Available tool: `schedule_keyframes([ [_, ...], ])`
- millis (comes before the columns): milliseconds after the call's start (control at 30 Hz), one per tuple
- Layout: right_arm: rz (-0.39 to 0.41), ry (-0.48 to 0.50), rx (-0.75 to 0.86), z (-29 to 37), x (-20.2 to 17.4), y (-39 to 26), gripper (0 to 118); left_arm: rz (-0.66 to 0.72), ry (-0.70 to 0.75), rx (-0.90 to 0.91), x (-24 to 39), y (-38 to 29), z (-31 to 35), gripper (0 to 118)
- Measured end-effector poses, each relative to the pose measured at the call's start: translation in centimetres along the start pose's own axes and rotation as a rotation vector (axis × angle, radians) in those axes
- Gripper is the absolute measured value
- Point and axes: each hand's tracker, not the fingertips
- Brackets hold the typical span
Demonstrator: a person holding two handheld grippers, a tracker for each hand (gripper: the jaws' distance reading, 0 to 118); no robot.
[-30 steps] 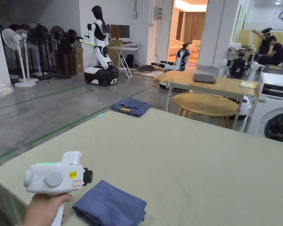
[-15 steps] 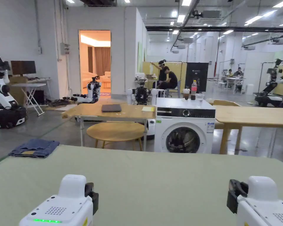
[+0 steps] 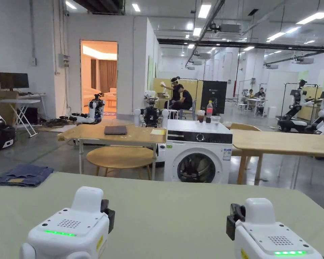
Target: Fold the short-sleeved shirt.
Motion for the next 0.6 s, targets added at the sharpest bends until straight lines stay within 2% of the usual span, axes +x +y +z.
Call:
schedule_keyframes([
  [133, 0.006, 0.005, -0.004, 0.1, -0.2, 0.3, 3, 0.008, 0.003, 0.012, -0.1, 0.1, 0.1, 0],
  [233, -0.007, 0.014, 0.0, 0.1, -0.1, 0.6, 28, 0.02, 0.001, 0.019, -0.2, 0.1, 0.2, 14],
  [333, -0.019, 0.02, 0.0, 0.0, -0.1, 0.7, 77, 0.022, -0.001, 0.021, -0.2, -0.1, 0.1, 41],
  [367, -0.019, 0.021, 0.002, 0.1, -0.1, 0.7, 87, 0.025, -0.005, 0.022, -0.2, -0.1, 0.1, 60],
  [433, -0.017, 0.014, 0.016, 0.3, -0.2, 0.8, 92, 0.028, -0.012, 0.019, -0.1, -0.1, 0.0, 100],
  [467, -0.018, 0.011, 0.021, 0.3, -0.2, 0.8, 97, 0.027, -0.016, 0.02, 0.0, -0.2, 0.0, 112],
  [567, -0.034, 0.012, 0.014, 0.3, 0.1, 1.1, 111, 0.027, -0.026, 0.047, 0.1, -0.3, 0.3, 113],
  [600, -0.043, 0.019, 0.013, 0.4, 0.2, 1.1, 111, 0.027, -0.027, 0.047, 0.1, -0.3, 0.2, 113],
])
